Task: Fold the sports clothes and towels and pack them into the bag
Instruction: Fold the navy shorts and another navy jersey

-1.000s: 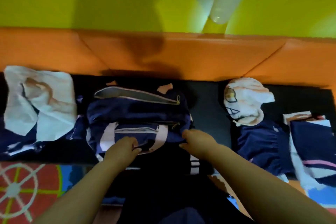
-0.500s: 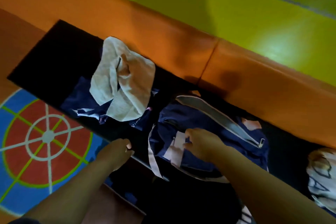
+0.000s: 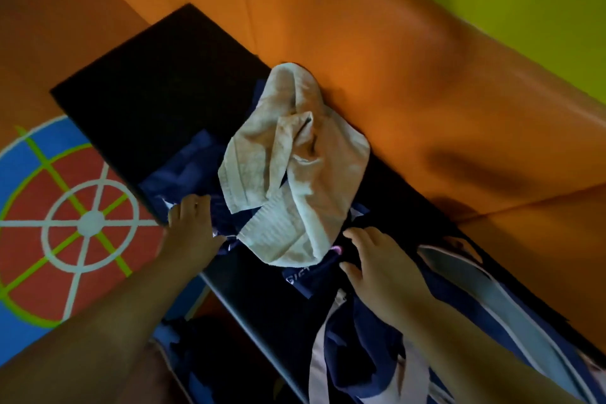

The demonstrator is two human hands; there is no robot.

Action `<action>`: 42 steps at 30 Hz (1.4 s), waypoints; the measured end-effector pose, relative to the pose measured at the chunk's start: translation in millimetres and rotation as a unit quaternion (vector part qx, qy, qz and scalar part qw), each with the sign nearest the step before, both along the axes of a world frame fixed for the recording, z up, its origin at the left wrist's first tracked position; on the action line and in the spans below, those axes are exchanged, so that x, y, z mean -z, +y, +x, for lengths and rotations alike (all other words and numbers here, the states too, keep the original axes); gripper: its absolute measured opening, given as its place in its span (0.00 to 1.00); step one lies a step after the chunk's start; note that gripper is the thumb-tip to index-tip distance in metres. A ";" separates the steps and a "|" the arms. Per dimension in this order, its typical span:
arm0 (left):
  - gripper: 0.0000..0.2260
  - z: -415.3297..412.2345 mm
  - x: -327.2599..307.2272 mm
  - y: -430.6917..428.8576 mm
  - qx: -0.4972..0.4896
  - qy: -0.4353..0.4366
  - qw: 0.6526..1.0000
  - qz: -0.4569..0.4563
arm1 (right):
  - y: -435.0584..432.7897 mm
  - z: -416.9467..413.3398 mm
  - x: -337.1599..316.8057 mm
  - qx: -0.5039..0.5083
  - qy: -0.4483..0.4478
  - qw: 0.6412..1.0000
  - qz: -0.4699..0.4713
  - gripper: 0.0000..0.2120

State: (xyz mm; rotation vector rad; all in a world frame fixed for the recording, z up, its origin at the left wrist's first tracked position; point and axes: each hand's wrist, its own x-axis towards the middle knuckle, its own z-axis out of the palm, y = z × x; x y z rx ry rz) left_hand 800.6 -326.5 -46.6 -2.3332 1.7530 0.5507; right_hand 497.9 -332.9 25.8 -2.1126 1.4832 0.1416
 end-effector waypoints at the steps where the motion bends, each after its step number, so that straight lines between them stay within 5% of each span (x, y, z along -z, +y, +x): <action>1: 0.42 5.2 7.1 -2.8 0.005 -0.005 1.000 -0.003 | -5.4 9.1 8.1 -0.020 0.001 1.000 -0.016 0.24; 5: 0.49 17.3 30.5 -12.7 -0.006 0.003 1.000 0.014 | -32.1 45.0 35.5 -0.107 0.005 0.993 -0.047 0.39; 12: 0.36 24.9 49.6 -7.7 -0.011 0.119 0.992 -0.031 | -91.8 112.8 63.8 -0.214 0.032 0.972 -0.089 0.57; 18: 0.33 24.4 50.4 -8.5 0.055 0.032 0.998 0.009 | -103.3 128.6 69.7 -0.259 0.095 0.958 -0.080 0.37; 22: 0.29 22.6 47.8 -5.2 0.017 0.089 0.995 0.047 | -101.3 106.5 54.8 -0.082 -0.012 0.984 -0.159 0.10; 23: 0.27 22.8 44.4 -5.3 0.006 0.112 0.993 0.045 | -102.5 96.1 54.9 -0.110 0.050 0.984 -0.134 0.08; 26: 0.20 24.1 25.5 -6.2 -0.024 0.184 0.982 0.020 | -107.9 61.7 59.7 -0.218 0.176 0.953 -0.117 0.10; 29: 0.16 26.8 -3.7 -8.1 -0.063 0.210 0.976 0.001 | -116.6 25.6 50.1 -0.164 0.331 0.929 0.016 0.13; 34: 0.14 23.3 -55.2 -11.4 -0.094 0.223 0.969 -0.045 | -120.4 -19.7 27.8 -0.088 0.398 0.908 0.097 0.20; 42: 0.15 -14.5 -141.2 -12.3 -0.129 0.310 0.939 -0.069 | -65.6 -6.0 -50.8 0.013 0.095 0.989 0.110 0.23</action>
